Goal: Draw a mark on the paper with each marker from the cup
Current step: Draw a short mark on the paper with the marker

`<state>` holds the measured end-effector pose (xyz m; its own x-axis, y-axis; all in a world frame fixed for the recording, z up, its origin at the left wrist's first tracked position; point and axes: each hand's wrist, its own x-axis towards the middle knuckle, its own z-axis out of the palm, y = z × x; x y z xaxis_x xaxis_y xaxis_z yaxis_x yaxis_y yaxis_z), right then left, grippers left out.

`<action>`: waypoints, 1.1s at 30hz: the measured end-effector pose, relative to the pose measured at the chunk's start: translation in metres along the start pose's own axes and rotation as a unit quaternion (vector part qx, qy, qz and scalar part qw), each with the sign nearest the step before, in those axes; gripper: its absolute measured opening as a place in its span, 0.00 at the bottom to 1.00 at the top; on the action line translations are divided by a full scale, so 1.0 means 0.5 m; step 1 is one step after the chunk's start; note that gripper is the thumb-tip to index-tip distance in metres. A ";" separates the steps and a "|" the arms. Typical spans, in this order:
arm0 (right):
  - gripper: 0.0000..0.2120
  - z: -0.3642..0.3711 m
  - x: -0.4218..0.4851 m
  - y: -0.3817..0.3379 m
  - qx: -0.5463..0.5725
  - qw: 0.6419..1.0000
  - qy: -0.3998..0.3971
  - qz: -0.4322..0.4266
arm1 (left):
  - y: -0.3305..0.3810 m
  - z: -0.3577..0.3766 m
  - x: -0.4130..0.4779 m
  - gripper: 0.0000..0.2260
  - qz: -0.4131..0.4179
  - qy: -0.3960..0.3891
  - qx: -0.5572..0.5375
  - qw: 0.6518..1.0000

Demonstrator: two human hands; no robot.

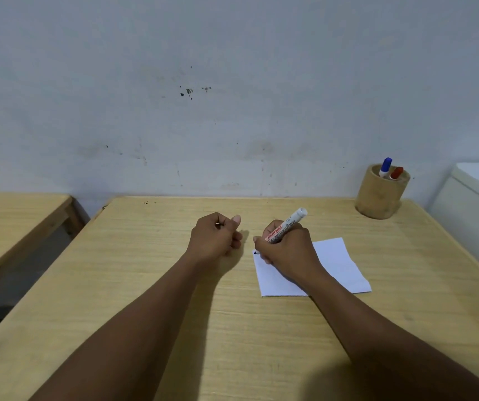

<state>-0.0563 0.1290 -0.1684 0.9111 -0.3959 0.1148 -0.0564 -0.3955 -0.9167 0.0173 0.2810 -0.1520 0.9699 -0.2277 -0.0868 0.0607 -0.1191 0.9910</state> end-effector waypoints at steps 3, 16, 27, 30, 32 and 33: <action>0.09 0.001 -0.001 0.004 0.012 1.000 0.006 0.002 | -0.001 0.003 -0.002 0.13 0.007 0.009 0.005 1.000; 0.09 -0.022 0.016 -0.016 0.187 0.978 0.013 0.087 | 0.007 0.006 -0.003 0.12 -0.003 0.003 -0.010 1.000; 0.05 -0.169 0.072 -0.138 0.347 0.930 0.005 0.125 | 0.142 0.014 0.036 0.10 0.070 -0.113 0.064 0.989; 0.04 -0.212 0.073 -0.166 0.336 0.935 0.009 0.116 | 0.192 0.050 0.034 0.09 0.103 -0.138 0.076 0.982; 0.06 -0.232 0.070 -0.172 0.320 0.942 0.019 0.104 | 0.218 0.078 0.030 0.09 0.123 -0.157 0.088 0.976; 0.07 -0.240 0.069 -0.173 0.314 0.944 0.027 0.097 | 0.227 0.091 0.028 0.09 0.130 -0.163 0.093 0.974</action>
<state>-0.0692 0.0500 -0.0393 0.8857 -0.4580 -0.0753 0.0482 0.2522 -0.9665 0.0272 0.2203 -0.0453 0.8186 -0.5645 0.1061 -0.2494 -0.1829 0.9510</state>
